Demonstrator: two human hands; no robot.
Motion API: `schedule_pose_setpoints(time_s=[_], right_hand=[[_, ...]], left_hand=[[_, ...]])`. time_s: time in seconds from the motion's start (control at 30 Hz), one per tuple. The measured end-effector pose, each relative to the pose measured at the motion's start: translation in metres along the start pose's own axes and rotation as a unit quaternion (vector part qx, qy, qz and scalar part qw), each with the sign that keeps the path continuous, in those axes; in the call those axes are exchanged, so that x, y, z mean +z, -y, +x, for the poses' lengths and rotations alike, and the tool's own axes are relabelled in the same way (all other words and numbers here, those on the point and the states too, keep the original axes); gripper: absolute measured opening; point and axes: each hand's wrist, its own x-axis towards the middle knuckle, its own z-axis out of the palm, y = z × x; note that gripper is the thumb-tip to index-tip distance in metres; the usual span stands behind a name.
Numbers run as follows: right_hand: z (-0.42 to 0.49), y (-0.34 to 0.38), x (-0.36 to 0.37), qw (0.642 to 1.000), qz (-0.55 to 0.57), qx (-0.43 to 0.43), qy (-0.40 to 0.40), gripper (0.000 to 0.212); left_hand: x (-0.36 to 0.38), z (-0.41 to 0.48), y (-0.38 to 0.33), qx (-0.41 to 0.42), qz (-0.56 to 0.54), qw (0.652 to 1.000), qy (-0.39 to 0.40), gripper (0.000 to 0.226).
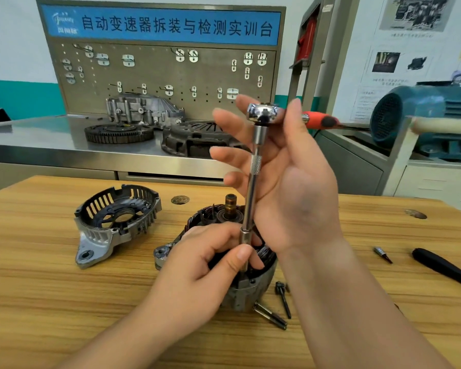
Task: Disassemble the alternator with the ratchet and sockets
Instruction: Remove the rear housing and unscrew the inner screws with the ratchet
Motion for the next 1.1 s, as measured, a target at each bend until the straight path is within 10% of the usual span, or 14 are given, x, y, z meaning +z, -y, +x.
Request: schedule_pose_setpoints(time_s=[0.23, 0.5, 0.73, 1.1], right_hand=[[-0.0024, 0.0017, 0.0063, 0.98, -0.132, -0.145, 0.032, 0.023], [-0.0001, 0.0041, 0.001, 0.999, 0.007, 0.039, 0.018, 0.045], [-0.002, 0.0031, 0.0055, 0.986, -0.117, -0.119, 0.026, 0.024], [-0.0028, 0.0004, 0.0046, 0.997, -0.069, -0.039, 0.012, 0.031]], left_hand=[[-0.0003, -0.0001, 0.0036, -0.02, -0.02, 1.0, -0.007, 0.027], [0.0008, 0.0002, 0.0015, 0.005, -0.01, 1.0, 0.0, 0.024], [0.0002, -0.0002, 0.0016, -0.02, -0.009, 1.0, -0.014, 0.025], [0.0015, -0.0007, 0.0023, -0.004, -0.008, 1.0, -0.023, 0.024]])
